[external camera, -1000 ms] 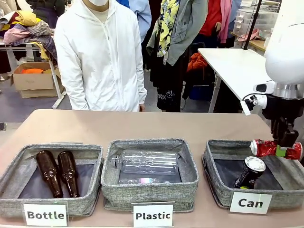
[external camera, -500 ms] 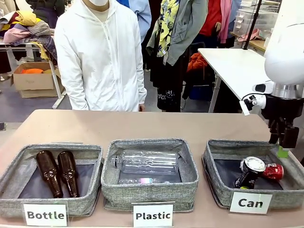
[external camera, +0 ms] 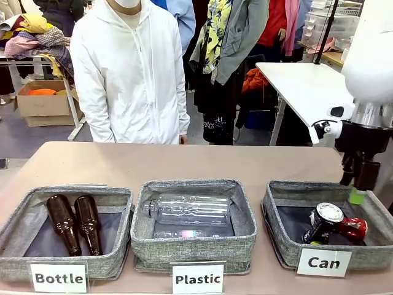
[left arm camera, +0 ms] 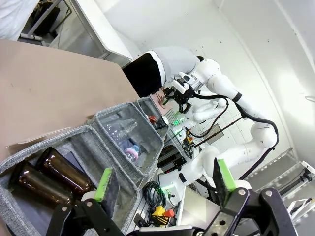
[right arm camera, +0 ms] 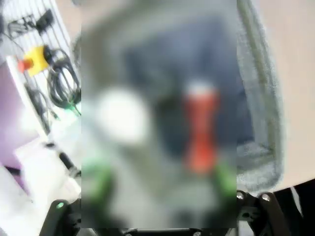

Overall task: Sort the can waste into the basket.
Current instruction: Pick up the can waste from the table and place it in the right Fabric basket.

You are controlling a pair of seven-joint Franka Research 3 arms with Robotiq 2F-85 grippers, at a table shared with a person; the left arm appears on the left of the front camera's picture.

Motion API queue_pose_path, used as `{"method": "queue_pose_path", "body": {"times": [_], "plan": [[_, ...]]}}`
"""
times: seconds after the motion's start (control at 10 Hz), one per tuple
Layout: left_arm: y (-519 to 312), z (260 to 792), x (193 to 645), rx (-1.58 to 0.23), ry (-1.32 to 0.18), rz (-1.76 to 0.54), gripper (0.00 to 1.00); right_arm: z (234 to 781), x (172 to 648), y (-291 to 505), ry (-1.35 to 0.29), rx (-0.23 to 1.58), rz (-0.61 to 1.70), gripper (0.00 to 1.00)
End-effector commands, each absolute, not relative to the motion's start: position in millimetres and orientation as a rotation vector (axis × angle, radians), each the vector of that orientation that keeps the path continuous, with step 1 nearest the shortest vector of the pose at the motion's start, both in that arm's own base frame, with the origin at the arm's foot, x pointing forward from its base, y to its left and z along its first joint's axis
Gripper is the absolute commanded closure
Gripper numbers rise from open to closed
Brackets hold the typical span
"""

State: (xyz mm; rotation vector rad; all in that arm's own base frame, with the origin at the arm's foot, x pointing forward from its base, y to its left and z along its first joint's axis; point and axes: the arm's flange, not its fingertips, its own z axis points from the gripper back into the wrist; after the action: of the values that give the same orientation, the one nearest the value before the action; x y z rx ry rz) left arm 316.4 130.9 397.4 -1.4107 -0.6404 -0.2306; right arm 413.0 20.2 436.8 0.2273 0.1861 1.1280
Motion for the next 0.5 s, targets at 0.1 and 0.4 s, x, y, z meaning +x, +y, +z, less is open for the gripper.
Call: {"method": "queue_pose_path", "body": {"times": [0.1, 0.4], "plan": [[128, 400, 314, -1.412, -0.645, -0.23, 0.0, 467, 433, 18, -0.341, 1.028, 0.491, 0.0], [128, 400, 314, -1.412, -0.645, -0.23, 0.0, 476, 444, -11, -0.489, 1.494, 0.087, 0.0]]}}
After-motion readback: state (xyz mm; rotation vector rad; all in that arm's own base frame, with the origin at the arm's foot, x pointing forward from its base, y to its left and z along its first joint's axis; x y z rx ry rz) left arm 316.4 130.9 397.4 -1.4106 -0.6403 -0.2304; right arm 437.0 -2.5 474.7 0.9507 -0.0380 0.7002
